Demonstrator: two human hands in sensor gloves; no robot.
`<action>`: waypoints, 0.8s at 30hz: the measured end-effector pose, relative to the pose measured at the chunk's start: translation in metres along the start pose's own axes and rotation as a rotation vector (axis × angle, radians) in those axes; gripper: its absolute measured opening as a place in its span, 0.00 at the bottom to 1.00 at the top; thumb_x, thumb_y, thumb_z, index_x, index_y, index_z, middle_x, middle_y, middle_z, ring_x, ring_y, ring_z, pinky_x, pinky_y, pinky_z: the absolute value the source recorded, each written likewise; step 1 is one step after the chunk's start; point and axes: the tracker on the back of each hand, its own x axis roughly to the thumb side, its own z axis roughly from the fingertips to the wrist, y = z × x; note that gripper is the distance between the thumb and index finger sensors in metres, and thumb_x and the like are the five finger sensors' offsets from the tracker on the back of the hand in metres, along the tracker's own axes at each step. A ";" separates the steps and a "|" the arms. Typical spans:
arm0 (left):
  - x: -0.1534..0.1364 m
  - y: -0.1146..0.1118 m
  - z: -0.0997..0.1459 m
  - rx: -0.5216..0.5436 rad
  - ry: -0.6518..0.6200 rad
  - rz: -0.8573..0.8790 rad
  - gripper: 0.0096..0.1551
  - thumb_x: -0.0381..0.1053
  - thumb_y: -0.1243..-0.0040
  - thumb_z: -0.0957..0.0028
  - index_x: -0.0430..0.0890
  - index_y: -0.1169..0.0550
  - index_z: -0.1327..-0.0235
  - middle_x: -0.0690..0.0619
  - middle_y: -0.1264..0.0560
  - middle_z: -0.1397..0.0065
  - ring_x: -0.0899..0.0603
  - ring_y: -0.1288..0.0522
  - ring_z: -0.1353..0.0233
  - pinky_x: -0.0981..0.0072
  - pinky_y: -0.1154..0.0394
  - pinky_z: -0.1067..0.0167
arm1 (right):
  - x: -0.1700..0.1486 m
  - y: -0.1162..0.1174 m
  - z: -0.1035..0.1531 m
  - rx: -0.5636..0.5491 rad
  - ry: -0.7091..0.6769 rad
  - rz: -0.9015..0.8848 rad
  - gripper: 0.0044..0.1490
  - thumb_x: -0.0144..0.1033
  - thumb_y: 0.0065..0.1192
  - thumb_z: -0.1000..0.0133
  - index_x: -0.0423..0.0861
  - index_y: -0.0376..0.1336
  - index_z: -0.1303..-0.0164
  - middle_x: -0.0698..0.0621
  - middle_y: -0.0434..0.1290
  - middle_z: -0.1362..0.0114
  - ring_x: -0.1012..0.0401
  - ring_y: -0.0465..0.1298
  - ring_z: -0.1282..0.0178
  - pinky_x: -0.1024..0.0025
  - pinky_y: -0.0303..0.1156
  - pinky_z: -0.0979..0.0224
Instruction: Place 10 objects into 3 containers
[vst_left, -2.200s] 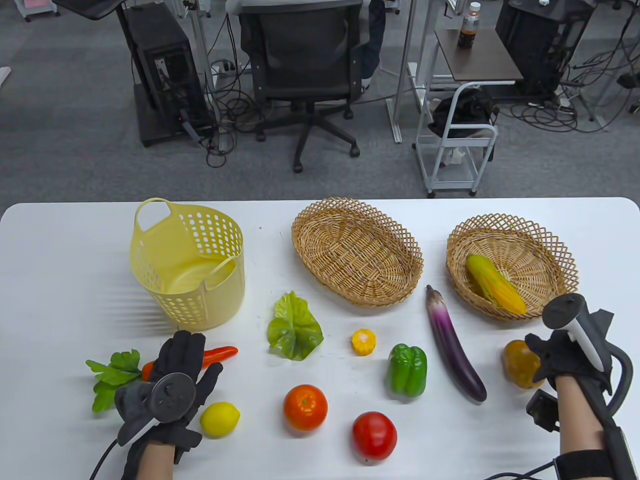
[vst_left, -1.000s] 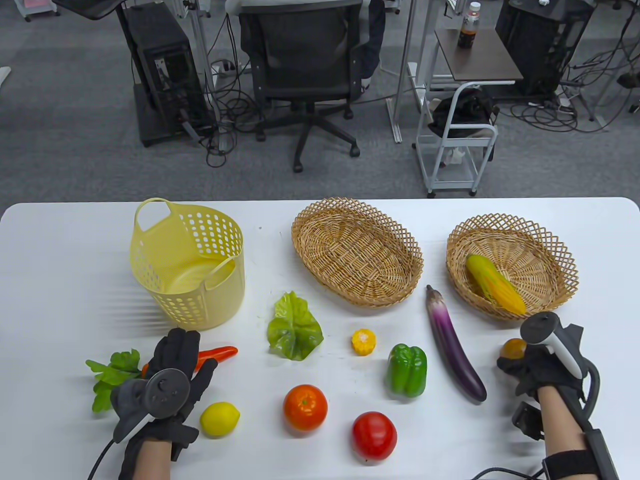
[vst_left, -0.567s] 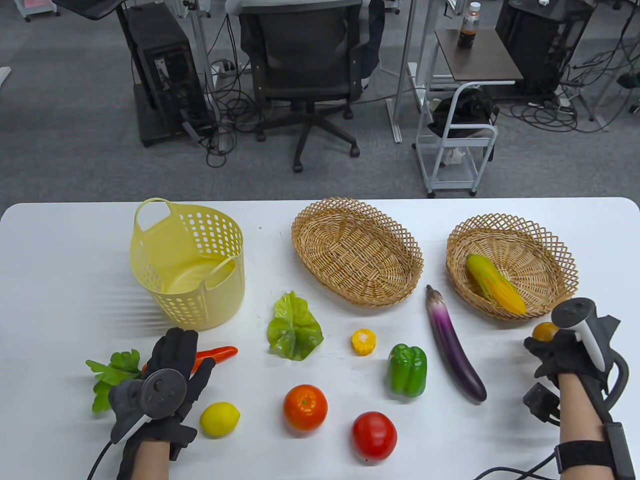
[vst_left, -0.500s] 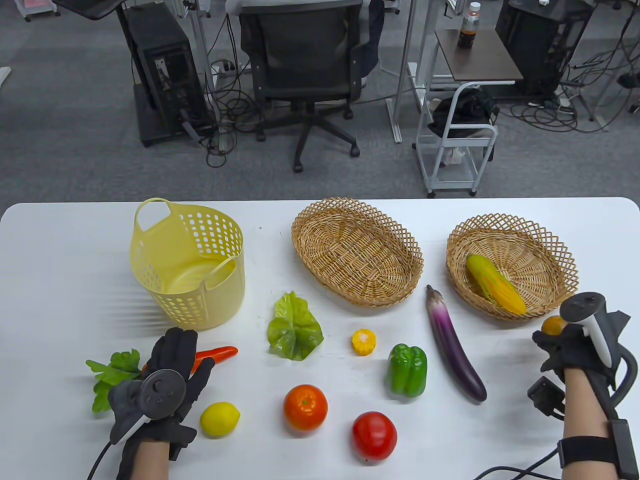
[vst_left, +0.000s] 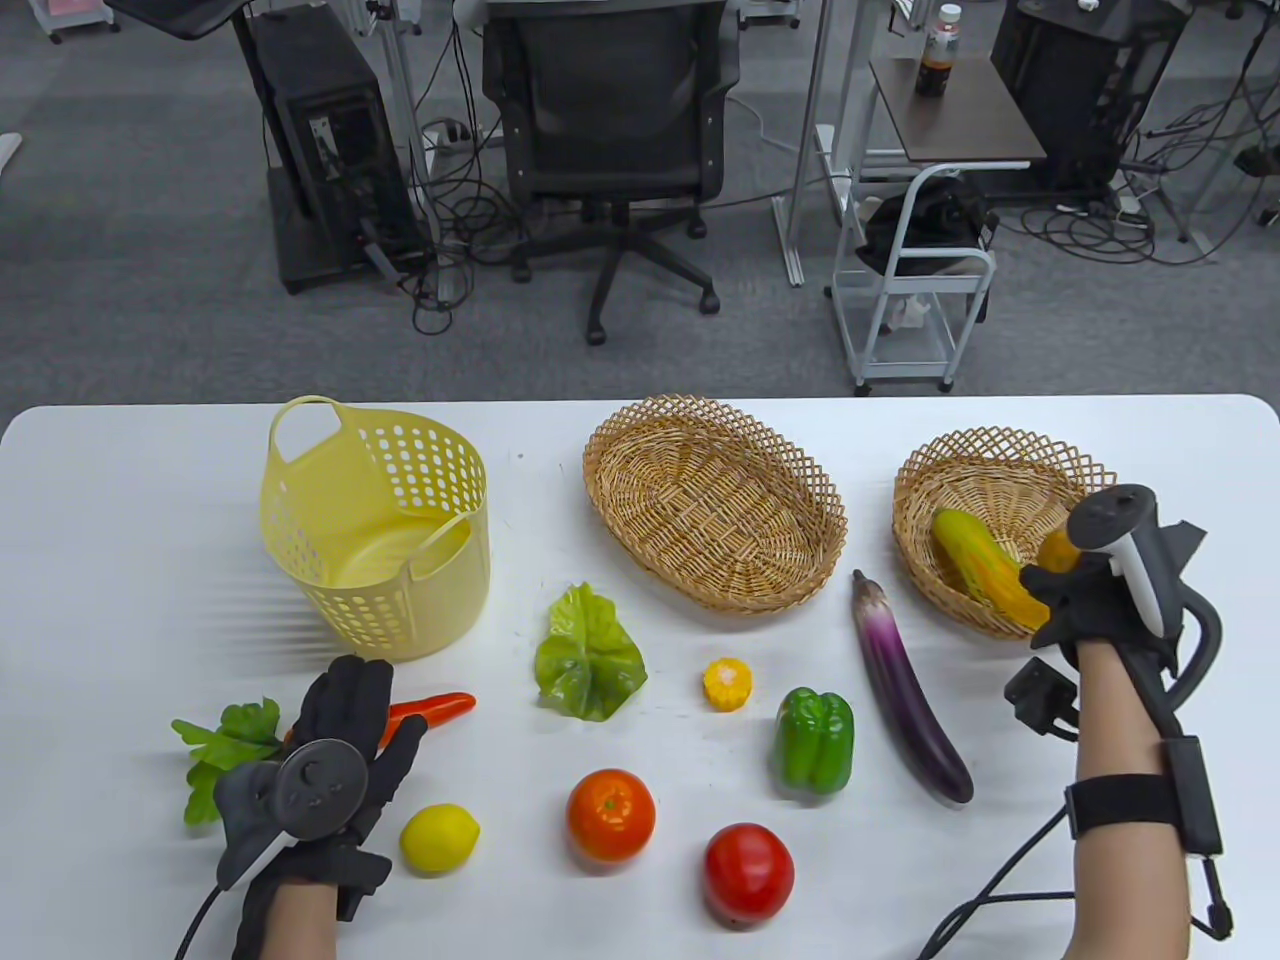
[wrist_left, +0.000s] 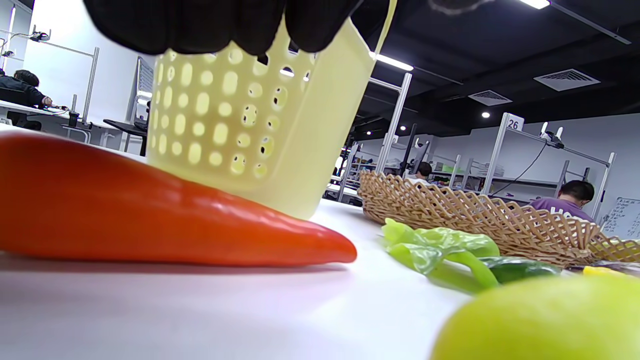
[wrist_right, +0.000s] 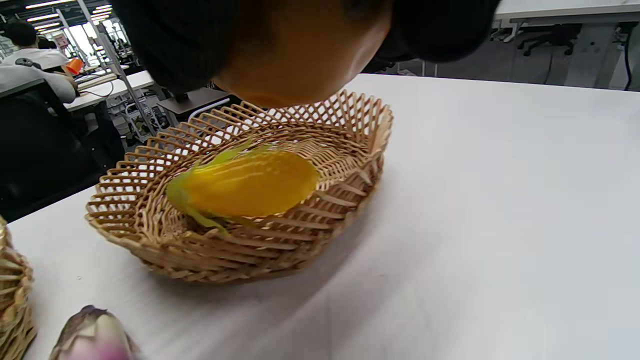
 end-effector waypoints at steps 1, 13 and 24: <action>0.001 0.000 0.000 -0.003 -0.002 -0.006 0.40 0.65 0.59 0.34 0.41 0.37 0.17 0.33 0.42 0.15 0.23 0.40 0.20 0.32 0.34 0.33 | 0.009 0.003 -0.002 0.009 -0.001 0.025 0.62 0.52 0.63 0.41 0.53 0.26 0.17 0.36 0.41 0.11 0.35 0.59 0.20 0.53 0.68 0.33; -0.002 -0.003 -0.001 -0.032 -0.003 0.003 0.40 0.64 0.59 0.34 0.40 0.37 0.18 0.33 0.41 0.16 0.23 0.39 0.21 0.32 0.34 0.33 | 0.053 0.038 -0.027 0.114 -0.022 0.069 0.61 0.52 0.64 0.41 0.52 0.28 0.16 0.38 0.41 0.11 0.36 0.58 0.19 0.53 0.68 0.32; -0.002 -0.002 -0.001 -0.026 -0.004 0.009 0.39 0.64 0.59 0.34 0.40 0.37 0.18 0.32 0.41 0.16 0.22 0.39 0.21 0.32 0.34 0.33 | 0.061 0.047 -0.032 0.130 -0.022 0.051 0.61 0.54 0.61 0.41 0.50 0.28 0.16 0.40 0.38 0.10 0.36 0.55 0.16 0.48 0.65 0.27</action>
